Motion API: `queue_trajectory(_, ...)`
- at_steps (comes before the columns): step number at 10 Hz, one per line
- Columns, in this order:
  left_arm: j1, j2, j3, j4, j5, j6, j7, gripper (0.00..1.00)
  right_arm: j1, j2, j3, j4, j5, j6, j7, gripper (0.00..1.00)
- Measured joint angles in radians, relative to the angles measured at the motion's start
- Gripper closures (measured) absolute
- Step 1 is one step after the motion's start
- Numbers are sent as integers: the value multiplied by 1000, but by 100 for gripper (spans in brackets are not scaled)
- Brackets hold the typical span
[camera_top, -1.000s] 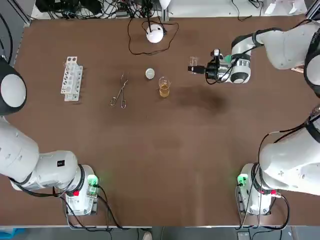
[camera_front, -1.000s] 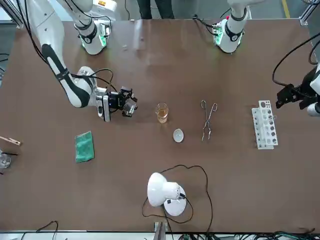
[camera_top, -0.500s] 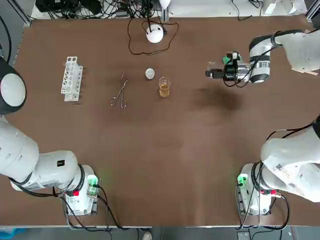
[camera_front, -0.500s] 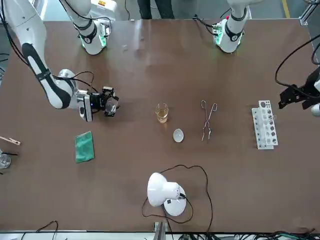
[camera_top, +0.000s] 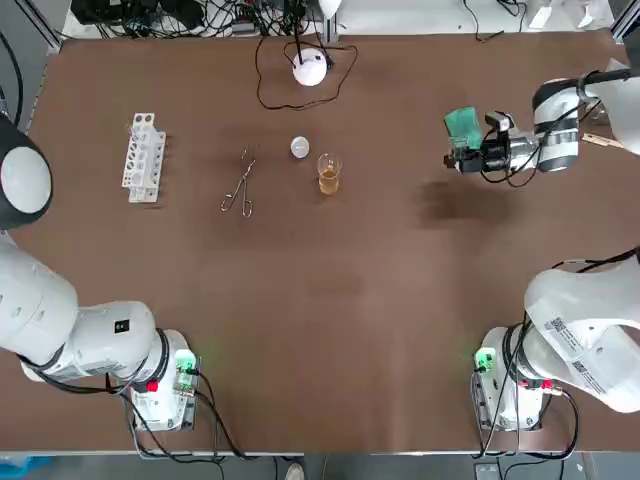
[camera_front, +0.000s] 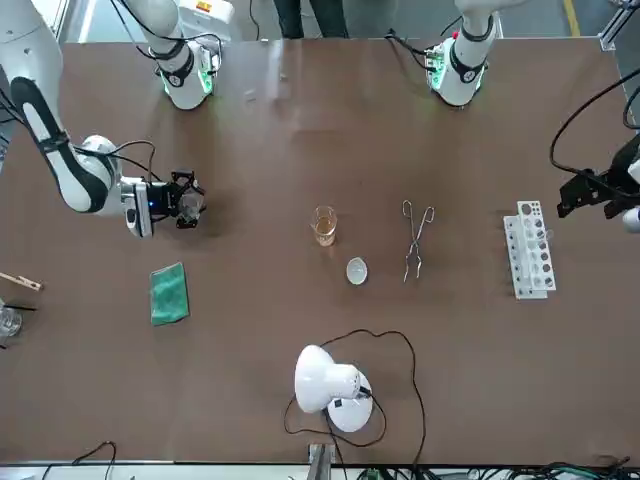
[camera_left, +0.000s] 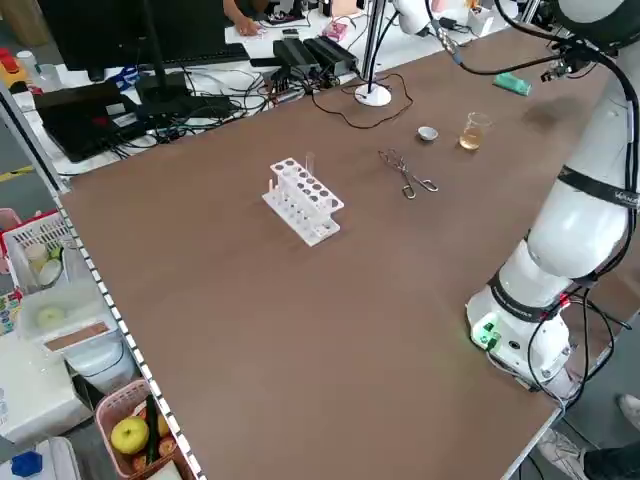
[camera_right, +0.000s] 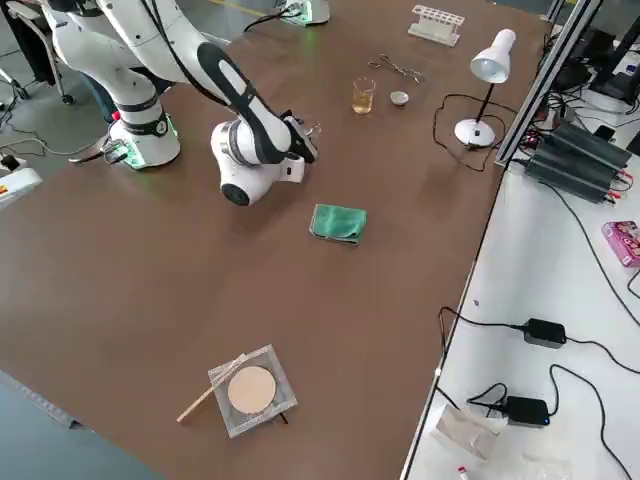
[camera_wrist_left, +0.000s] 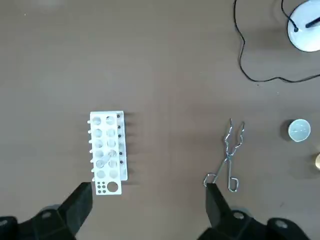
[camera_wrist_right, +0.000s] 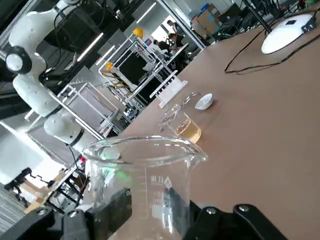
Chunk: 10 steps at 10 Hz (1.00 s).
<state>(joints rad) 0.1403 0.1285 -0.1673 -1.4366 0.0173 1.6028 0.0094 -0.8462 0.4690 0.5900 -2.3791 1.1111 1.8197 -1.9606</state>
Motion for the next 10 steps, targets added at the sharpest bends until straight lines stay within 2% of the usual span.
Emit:
queue_trajectory(2,0,0,0,0,0,0,0,0,-2,18,-67,5,-45,-32,-98,61)
queue_trajectory(5,0,0,0,0,0,0,0,0,-2,56,-138,49,-108,-51,-274,61)
queue_trajectory(8,0,0,0,0,0,0,0,0,-3,130,-209,140,-169,-79,-461,61)
queue_trajectory(10,0,1,0,0,0,0,0,0,-3,196,-231,203,-185,-115,-593,61)
